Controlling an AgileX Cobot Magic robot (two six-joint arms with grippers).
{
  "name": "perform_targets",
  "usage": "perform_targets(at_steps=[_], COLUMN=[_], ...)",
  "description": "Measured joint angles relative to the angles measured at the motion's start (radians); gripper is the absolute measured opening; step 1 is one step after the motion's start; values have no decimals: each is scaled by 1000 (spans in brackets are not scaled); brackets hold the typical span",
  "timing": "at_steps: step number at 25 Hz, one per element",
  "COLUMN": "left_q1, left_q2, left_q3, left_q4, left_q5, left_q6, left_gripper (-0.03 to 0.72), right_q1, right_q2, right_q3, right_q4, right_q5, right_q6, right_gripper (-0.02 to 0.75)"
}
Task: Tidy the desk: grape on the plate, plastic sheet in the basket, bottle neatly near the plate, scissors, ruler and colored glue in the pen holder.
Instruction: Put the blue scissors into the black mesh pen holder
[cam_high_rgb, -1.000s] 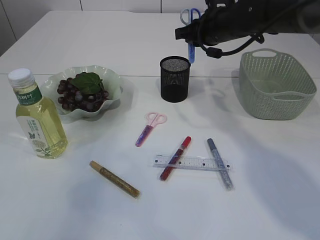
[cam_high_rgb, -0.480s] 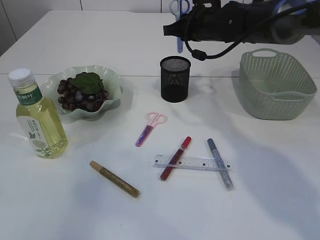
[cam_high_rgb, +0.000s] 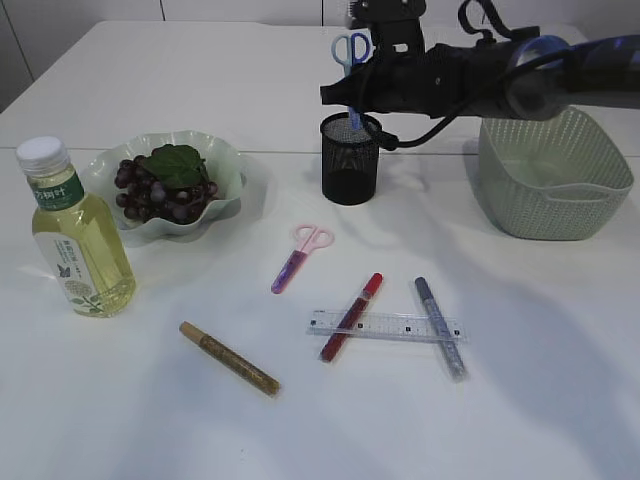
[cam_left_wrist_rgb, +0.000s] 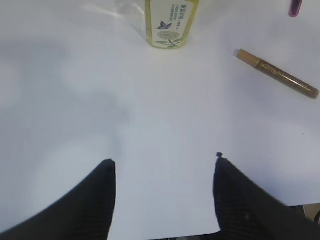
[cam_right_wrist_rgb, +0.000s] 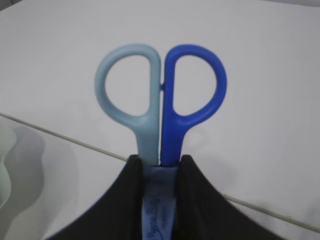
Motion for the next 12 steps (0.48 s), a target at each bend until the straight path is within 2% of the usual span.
perform_targets(at_steps=[12], left_q1=[0], left_q2=[0], left_q3=[0], left_q4=[5], left_q5=[-6], left_q6=[0], left_gripper=[446], right_q1=[0], right_q2=[10], right_q3=[-2], right_q4=[-4], right_q5=[4], right_q6=[-2], right_gripper=[155])
